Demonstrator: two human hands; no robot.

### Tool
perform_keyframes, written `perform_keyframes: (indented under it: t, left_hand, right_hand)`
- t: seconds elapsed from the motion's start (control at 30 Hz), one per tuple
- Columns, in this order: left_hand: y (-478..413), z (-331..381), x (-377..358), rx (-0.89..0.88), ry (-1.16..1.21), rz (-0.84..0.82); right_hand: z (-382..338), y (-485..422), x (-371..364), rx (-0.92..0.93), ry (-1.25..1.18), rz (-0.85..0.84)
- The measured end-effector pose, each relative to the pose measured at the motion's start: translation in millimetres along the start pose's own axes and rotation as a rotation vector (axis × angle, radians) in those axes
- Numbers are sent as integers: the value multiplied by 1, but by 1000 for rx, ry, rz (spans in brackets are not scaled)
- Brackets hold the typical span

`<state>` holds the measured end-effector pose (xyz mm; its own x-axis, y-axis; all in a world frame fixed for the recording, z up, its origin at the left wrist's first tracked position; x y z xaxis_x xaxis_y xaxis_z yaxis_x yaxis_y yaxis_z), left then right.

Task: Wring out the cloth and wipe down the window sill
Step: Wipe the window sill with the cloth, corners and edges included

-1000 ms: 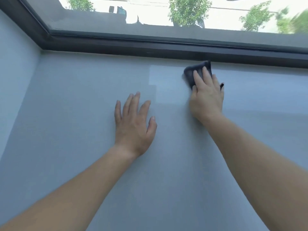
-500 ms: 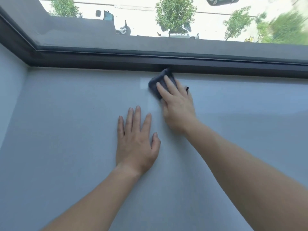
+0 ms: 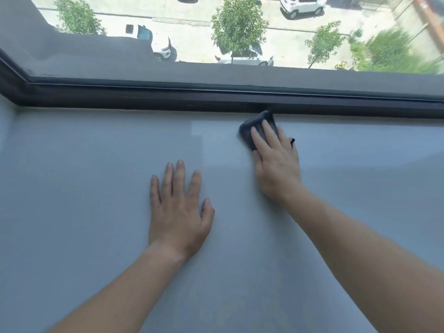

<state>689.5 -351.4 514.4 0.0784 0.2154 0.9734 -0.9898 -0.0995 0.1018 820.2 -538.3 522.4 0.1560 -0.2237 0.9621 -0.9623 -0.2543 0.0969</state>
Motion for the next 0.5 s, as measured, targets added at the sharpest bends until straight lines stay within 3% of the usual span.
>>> perform_keyframes:
  t: [0.07, 0.1, 0.23, 0.27, 0.4, 0.43, 0.5]
  left_hand:
    - [-1, -1, 0, -1, -1, -7]
    - [-2, -1, 0, 0, -5, -20]
    - [11, 17, 4, -95, -5, -23]
    - [19, 30, 5, -140, 14, 0]
    - [50, 71, -8, -146, 77, 25]
    - [53, 74, -13, -114, 76, 13]
    - [55, 75, -18, -90, 40, -7]
  right_hand:
    - [9, -2, 2, 176, 38, -50]
    - [27, -9, 8, 143, 41, -37]
    - [75, -10, 22, -300, -69, 74]
    - [63, -2, 18, -271, -63, 80]
    - [29, 32, 5, 184, 25, -40]
    - [41, 28, 9, 202, 41, -66]
    - [75, 12, 20, 43, 15, -59]
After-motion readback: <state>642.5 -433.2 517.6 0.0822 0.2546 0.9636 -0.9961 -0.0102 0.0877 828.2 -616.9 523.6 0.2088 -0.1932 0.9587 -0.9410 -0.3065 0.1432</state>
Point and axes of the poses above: each hand's wrist, its own y-axis away from the middle knuckle, its own x-axis out of the back of the hand, z = x × y, the point moved 5 cm from there along -y, towards the middle knuckle, and after that the axes turned 3 degrees about -z, right-handed, at the moved point
